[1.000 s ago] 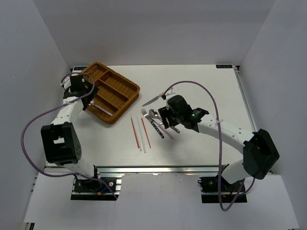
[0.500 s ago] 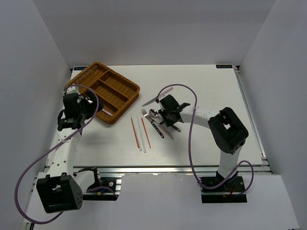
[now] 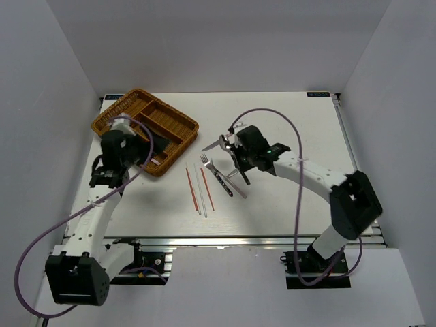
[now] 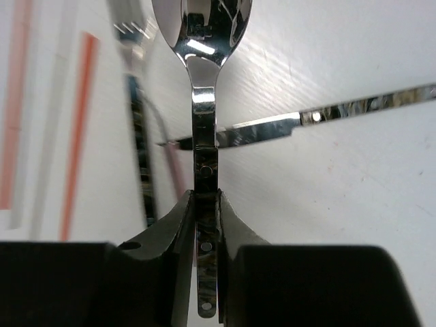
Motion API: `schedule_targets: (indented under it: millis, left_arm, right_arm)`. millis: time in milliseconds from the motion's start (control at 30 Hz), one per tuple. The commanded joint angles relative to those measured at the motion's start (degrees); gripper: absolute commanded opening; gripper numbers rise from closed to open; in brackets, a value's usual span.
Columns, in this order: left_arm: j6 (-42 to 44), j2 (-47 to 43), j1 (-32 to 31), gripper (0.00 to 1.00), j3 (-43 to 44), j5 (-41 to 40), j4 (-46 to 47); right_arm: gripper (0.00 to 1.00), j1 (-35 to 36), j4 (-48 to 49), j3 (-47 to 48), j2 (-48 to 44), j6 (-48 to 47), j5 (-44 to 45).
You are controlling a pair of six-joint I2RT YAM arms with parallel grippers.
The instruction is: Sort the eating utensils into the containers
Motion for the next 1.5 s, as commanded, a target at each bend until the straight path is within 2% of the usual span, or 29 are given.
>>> schedule_targets:
  millis: [0, 33, 133, 233, 367, 600, 633, 700, 733, 767, 800, 833, 867, 900, 933, 1000, 1033, 1100, 1167, 1200, 1300, 1467]
  left_arm:
    - [-7.9, -0.8, -12.5, 0.98, 0.7, 3.7, 11.1]
    - [-8.7, -0.2, -18.5, 0.98, 0.8, 2.9, 12.9]
    - [-11.6, 2.5, -27.1, 0.98, 0.9, -0.9, 17.9]
    - [-12.3, 5.3, -32.2, 0.97, 2.0, -4.5, 21.4]
    - [-12.6, 9.6, -35.3, 0.91, 4.7, -6.7, 22.3]
    - [-13.9, 15.1, -36.5, 0.52, 5.7, -7.6, 24.3]
    - [-14.1, 15.5, -36.6, 0.36, 5.6, -7.3, 25.0]
    - [-14.3, 15.7, -36.6, 0.16, 5.9, -6.9, 26.4]
    - [-14.3, 15.9, -36.6, 0.0, 6.2, -7.4, 26.2]
    - [-14.4, 15.9, -36.6, 0.0, 6.5, -9.6, 25.5]
    - [-14.2, 15.7, -36.3, 0.0, 7.2, -11.6, 22.9]
    - [-14.0, 15.6, -36.0, 0.0, 7.7, -14.0, 20.7]
    - [-13.9, 15.5, -35.2, 0.0, 8.3, -20.1, 14.4]
    - [-14.1, 15.5, -31.9, 0.0, 9.0, -22.1, 11.5]
    - [-15.0, 15.2, -29.1, 0.0, 9.2, -22.9, 7.4]
    - [-16.4, 14.5, -22.6, 0.0, 7.7, -21.2, 5.9]
    - [-16.9, 14.1, -15.8, 0.0, 6.7, -20.3, 6.1]
    - [-16.3, 14.8, -7.3, 0.0, 6.6, -19.3, 4.2]
    - [-15.3, 16.6, -3.1, 0.0, 9.1, -19.4, 2.0]
    - [-15.0, 19.0, 0.9, 0.0, 10.2, -19.6, 1.6]
    - [-15.4, 25.4, 6.3, 0.0, 14.6, -18.3, -0.1]
    - [-15.5, 34.3, 9.5, 0.02, 20.3, -17.1, -0.2]
  right_arm:
    - [0.0, 1.9, 2.8, 1.9, -9.1, 4.0, -7.4]
    - [0.0, 2.3, 2.6, 2.2, -10.8, 5.1, -7.8]
    - [0.0, 3.2, 3.1, 2.2, -14.9, 8.2, -13.8]
    - [0.0, 3.2, 4.8, 1.4, -19.2, 10.6, -15.6]
    - [0.0, 3.9, 5.0, 1.9, -22.5, 12.5, -18.3]
    - [0.0, 4.8, 5.0, 2.4, -23.1, 12.9, -20.1]
    - [0.0, 5.0, 5.0, 2.5, -22.8, 12.9, -20.2]
    - [0.0, 5.3, 5.1, 2.4, -22.1, 12.7, -20.1]
    - [0.0, 5.3, 5.3, 2.2, -22.1, 12.7, -19.2]
    - [0.09, 5.3, 5.6, 1.7, -22.3, 12.6, -18.3]
    - [0.35, 5.2, 6.6, 0.6, -23.4, 12.5, -16.4]
    - [0.48, 5.1, 6.8, 0.0, -24.0, 12.4, -14.9]
    - [0.62, 5.0, 6.7, -0.5, -25.4, 12.4, -13.5]
    - [0.88, 4.8, 6.6, -1.0, -26.2, 12.4, -12.2]
    - [0.89, 4.4, 6.0, -1.7, -26.8, 11.9, -10.3]
    - [0.89, 3.8, 5.0, -2.3, -28.2, 11.5, -9.0]
    - [0.89, 3.5, 4.4, -2.4, -28.4, 10.9, -8.6]
    - [0.89, 3.5, 3.2, -2.9, -28.7, 10.2, -8.6]
    - [0.89, 3.5, 3.1, -4.0, -28.7, 9.5, -8.6]
    - [0.89, 3.5, 3.2, -4.3, -28.7, 9.5, -8.6]
    - [0.89, 3.4, 3.5, -5.4, -28.2, 9.4, -9.2]
    - [0.89, 3.4, 4.2, -7.1, -27.7, 9.0, -9.8]
